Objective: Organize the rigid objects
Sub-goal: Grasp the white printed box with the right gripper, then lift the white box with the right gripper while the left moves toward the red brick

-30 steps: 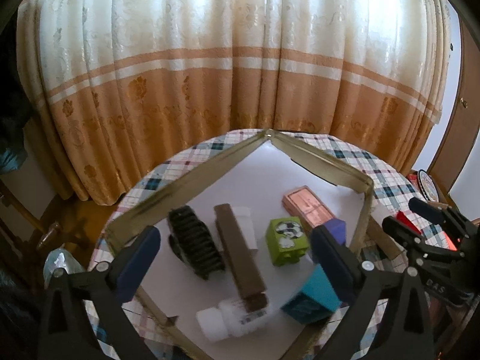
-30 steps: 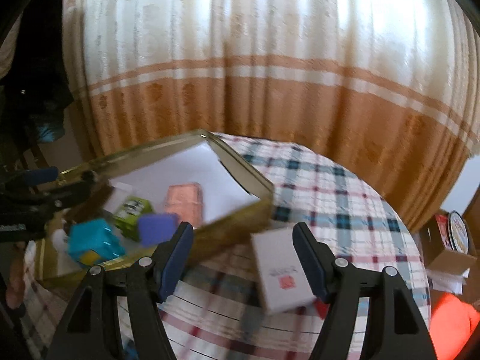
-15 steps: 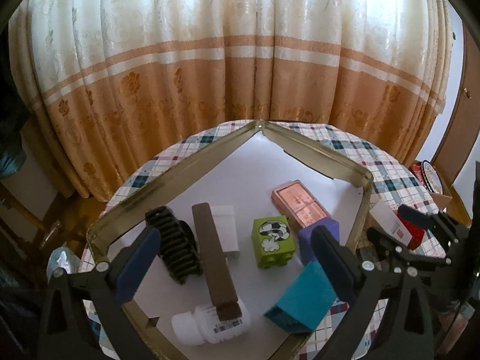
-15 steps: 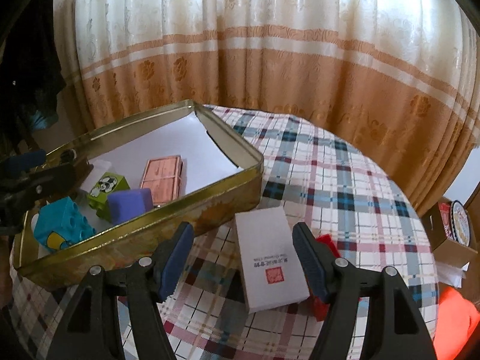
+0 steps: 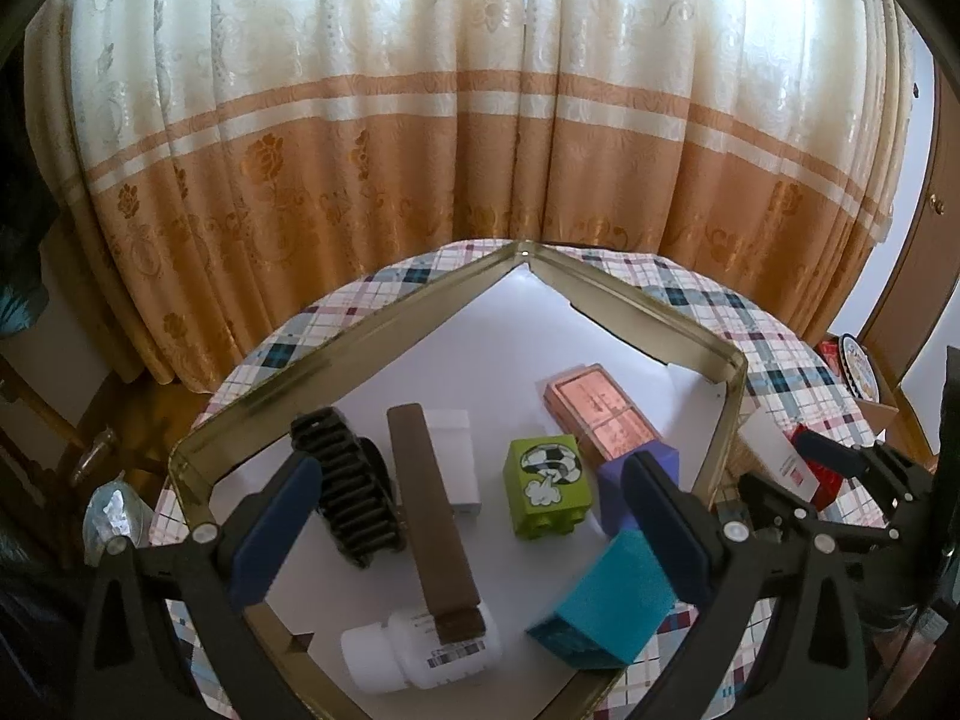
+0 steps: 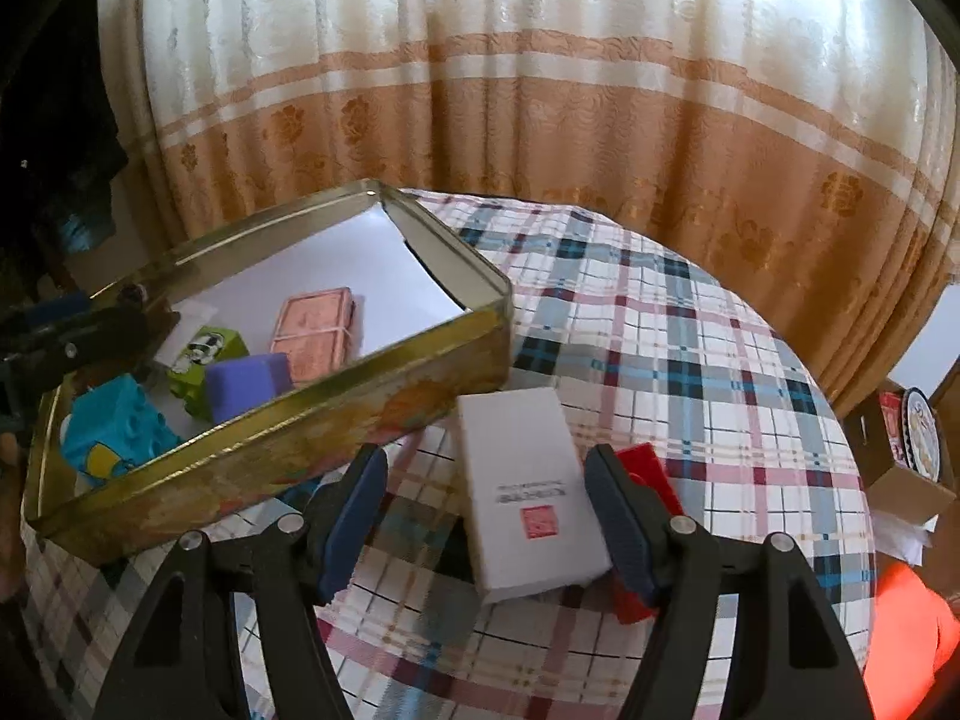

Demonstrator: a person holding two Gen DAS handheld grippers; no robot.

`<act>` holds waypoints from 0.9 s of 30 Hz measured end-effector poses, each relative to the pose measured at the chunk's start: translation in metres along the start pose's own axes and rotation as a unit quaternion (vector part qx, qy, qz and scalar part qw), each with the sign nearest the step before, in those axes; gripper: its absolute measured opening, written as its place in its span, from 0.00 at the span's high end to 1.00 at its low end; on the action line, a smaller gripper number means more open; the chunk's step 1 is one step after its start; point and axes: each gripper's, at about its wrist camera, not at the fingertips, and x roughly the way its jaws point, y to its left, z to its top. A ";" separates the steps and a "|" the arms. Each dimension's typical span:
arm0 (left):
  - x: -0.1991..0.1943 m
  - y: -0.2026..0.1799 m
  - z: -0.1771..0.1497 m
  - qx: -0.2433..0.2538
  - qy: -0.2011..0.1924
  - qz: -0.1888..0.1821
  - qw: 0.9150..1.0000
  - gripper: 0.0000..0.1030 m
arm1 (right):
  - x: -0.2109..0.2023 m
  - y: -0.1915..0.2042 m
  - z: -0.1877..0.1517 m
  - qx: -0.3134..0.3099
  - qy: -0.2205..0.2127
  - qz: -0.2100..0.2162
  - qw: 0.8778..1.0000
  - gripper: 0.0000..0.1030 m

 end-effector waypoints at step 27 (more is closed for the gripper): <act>-0.010 -0.056 -0.006 0.045 -0.005 -0.027 0.999 0.01 | -0.070 -0.023 -0.028 0.075 -0.067 -0.013 0.995 0.58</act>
